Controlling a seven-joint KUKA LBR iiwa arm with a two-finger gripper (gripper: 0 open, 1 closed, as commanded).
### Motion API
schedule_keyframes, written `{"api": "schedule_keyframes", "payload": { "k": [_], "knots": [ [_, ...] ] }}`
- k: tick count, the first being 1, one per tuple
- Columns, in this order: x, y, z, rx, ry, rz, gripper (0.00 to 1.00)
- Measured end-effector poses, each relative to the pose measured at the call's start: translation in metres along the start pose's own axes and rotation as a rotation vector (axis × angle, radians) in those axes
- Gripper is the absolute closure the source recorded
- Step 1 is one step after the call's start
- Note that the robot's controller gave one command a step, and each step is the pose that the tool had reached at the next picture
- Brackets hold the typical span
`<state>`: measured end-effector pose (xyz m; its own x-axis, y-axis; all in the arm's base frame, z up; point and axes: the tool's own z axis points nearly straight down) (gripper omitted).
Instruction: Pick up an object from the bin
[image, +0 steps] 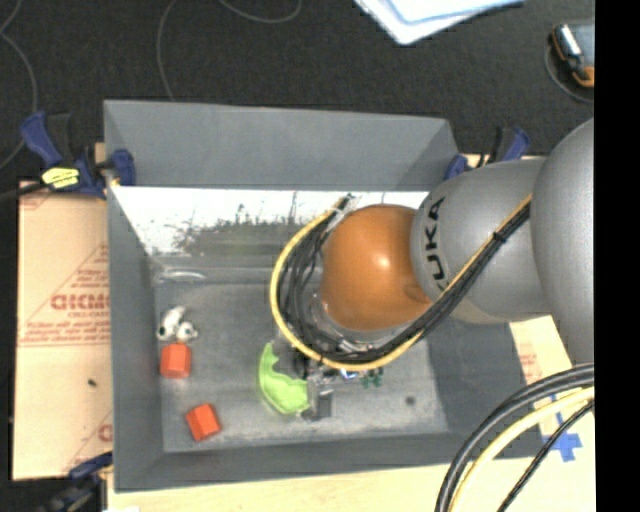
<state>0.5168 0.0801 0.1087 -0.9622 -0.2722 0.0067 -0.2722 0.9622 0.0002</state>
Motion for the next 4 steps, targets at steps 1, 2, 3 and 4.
{"api": "schedule_keyframes", "payload": {
  "k": [1,2,3,4],
  "knots": [
    [-0.036,-0.012,0.034,0.001,-0.019,-0.225,1.0],
    [-0.036,-0.012,0.034,0.001,-0.019,-0.224,1.0],
    [-0.038,-0.013,-0.041,0.001,-0.014,-0.2,1.0],
    [-0.041,-0.015,-0.076,0.002,-0.024,-0.167,1.0]
  ]
}}
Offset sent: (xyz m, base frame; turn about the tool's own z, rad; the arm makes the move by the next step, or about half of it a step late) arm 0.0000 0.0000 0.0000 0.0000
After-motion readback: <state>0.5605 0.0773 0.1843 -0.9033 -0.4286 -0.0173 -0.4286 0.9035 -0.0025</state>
